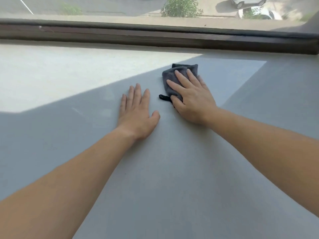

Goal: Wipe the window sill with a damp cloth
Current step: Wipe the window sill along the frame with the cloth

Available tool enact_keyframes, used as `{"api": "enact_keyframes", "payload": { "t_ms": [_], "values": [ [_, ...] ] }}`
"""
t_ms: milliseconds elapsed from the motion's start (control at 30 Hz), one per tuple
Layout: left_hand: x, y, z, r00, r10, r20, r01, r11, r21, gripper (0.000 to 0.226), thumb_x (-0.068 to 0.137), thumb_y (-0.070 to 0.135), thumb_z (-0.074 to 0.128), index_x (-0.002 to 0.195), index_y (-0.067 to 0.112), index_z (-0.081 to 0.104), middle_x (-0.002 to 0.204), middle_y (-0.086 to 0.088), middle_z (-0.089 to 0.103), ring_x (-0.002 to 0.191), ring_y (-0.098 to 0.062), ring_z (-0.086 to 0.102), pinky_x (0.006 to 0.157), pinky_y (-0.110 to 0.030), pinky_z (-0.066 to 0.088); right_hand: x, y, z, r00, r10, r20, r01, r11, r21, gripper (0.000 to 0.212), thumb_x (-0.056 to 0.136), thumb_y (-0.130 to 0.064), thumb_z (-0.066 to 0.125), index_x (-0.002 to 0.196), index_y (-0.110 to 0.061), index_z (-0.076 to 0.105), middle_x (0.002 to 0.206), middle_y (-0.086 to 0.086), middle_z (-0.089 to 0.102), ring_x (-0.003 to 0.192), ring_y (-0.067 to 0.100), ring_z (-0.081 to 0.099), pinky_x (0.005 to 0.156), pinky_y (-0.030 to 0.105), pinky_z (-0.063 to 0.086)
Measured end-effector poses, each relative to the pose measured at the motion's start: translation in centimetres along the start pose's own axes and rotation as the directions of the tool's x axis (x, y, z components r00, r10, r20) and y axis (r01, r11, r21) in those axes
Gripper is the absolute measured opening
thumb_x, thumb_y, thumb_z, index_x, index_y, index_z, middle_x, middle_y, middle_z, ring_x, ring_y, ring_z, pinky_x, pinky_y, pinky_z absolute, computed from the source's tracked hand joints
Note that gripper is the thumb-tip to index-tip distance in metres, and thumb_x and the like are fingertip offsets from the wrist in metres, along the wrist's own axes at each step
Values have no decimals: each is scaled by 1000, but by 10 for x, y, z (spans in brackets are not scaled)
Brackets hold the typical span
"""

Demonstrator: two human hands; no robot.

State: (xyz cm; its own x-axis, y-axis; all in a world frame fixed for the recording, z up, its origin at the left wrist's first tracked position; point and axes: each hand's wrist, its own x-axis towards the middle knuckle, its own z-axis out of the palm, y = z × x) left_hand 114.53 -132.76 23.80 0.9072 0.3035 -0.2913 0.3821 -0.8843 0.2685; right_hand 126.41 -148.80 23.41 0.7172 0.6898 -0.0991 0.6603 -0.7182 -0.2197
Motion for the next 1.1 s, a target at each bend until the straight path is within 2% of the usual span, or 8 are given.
{"api": "enact_keyframes", "payload": {
  "t_ms": [67, 233, 400, 467, 700, 767, 933, 1100],
  "values": [
    [-1, 1, 4, 1000, 7, -11, -7, 1000, 27, 75, 97, 45, 32, 157, 20, -6, 164, -4, -22, 149, -17, -25, 120, -40, -17, 17, 23, -8, 1000, -22, 14, 22, 1000, -3, 57, 99, -49, 30, 155, -39, 28, 168, -6, 12, 155, 23, 2, 125, 47, 2],
    [0, 2, 8, 1000, 0, -28, 1, 1000, 22, 82, 85, 48, 18, 157, 21, -9, 164, -4, -24, 148, -16, -29, 119, -40, -20, 66, 29, -10, 894, 443, -71, -442, 896, 42, 58, 99, -46, 26, 156, -36, 24, 169, -3, 8, 155, 27, -3, 124, 50, -2],
    [1, 3, 10, 999, -7, -52, 9, 998, 54, 82, 83, 48, 16, 157, 20, -7, 164, -6, -23, 148, -18, -27, 120, -43, -17, 74, -13, -2, 996, 75, -38, -75, 997, 11, 56, 99, -46, 30, 155, -39, 29, 168, -5, 14, 155, 25, 3, 124, 46, 2],
    [2, 2, 9, 999, -2, -43, 4, 999, 48, 82, 84, 49, 16, 157, 20, -8, 164, -5, -24, 148, -17, -28, 120, -43, -18, 70, 4, -7, 999, 47, -22, -47, 999, 8, 56, 100, -43, 32, 155, -38, 29, 168, -5, 14, 155, 24, 5, 124, 44, 3],
    [0, 9, 5, 1000, -24, -9, 24, 999, 38, 84, 83, 46, 18, 157, 18, -9, 163, -8, -26, 147, -20, -31, 119, -46, -19, 28, 107, -28, 831, 553, -66, -550, 833, 57, 60, 98, -45, 27, 157, -32, 25, 169, 1, 9, 155, 29, 1, 125, 49, 0],
    [0, 22, 4, 999, -28, -20, 28, 999, 19, 80, 86, 43, 23, 157, 18, -5, 163, -9, -25, 147, -22, -31, 118, -48, -20, 26, 81, -21, 866, 494, -84, -491, 870, 53, 58, 99, -46, 28, 156, -34, 26, 169, 0, 10, 155, 29, 1, 124, 50, 0],
    [-7, 62, 11, 997, 65, -49, -66, 998, -18, 72, 93, 45, 21, 157, 22, -2, 164, -7, -23, 148, -20, -28, 118, -45, -20, -8, 75, -15, 997, 75, -7, -75, 997, 15, 60, 97, -48, 30, 156, -36, 29, 168, -5, 12, 155, 23, 3, 125, 46, 1],
    [-38, 66, 31, 999, 12, -34, -11, 1000, 27, 79, 88, 58, 8, 157, 22, -3, 164, -8, -22, 148, -19, -29, 119, -44, -19, -10, 151, -36, 852, 517, -79, -514, 856, 59, 61, 98, -46, 28, 156, -30, 28, 168, 3, 13, 154, 31, 4, 124, 50, 5]
  ]
}}
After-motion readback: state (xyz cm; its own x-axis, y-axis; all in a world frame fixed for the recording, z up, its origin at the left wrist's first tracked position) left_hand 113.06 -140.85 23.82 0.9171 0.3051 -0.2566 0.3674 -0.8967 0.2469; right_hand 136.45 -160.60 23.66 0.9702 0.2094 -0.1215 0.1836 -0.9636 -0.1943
